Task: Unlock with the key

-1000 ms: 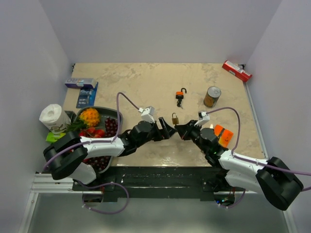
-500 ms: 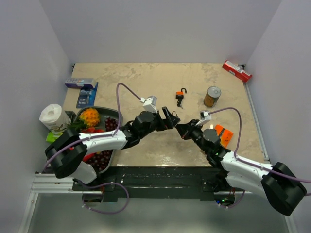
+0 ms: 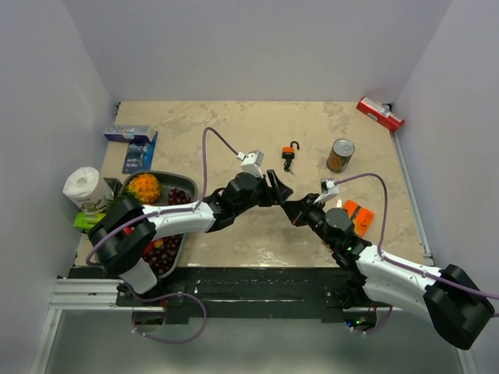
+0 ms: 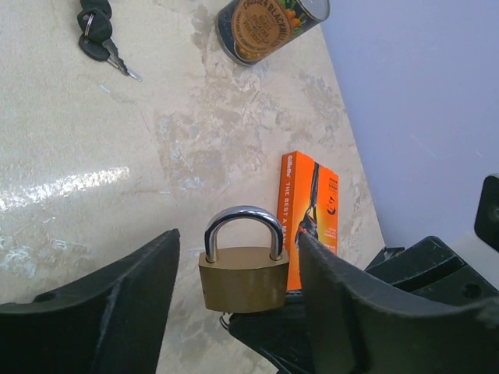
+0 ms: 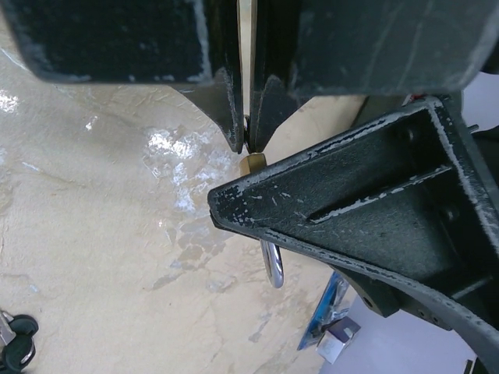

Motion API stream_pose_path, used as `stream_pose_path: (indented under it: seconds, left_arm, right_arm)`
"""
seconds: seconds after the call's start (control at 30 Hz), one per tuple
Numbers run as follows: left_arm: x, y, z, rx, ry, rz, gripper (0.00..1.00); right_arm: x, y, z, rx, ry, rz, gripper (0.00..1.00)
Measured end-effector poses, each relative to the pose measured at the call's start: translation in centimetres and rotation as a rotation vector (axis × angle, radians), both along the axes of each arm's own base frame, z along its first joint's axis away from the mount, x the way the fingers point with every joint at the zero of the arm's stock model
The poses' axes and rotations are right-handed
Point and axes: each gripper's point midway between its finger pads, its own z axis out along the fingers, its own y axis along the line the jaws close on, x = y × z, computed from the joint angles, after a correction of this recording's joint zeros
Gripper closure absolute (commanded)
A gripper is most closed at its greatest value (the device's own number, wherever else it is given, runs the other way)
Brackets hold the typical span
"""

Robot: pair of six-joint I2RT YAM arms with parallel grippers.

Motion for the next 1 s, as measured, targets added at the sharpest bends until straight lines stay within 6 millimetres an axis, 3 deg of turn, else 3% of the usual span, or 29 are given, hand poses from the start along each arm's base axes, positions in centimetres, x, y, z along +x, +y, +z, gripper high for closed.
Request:
stream_pose_path:
  seconds: [0.17,0.3,0.43,1.0]
  left_arm:
    - [-0.1,-0.3,-0.3,0.003,0.003,-0.016,0.54]
    - [-0.4,-0.6,-0.4,-0.003,0.008,-0.036,0.80]
    - [-0.4,-0.8,-0.9,-0.002,0.016,-0.045,0.99]
    - [-1.3,-0.6,-0.2,-0.044,-0.003,-0.088,1.00]
  right_arm:
    - [-0.2,-0.1,0.2,0.002,-0.003,0.001,1.00]
    - [-0.3,-0.2,-0.2,-0.010,0.012,0.000,1.00]
    - [-0.3,-0.3,-0.6,-0.017,0.025,-0.001,1.00]
    - [-0.9,0.1,-0.1,0.064,0.039,0.019,1.00]
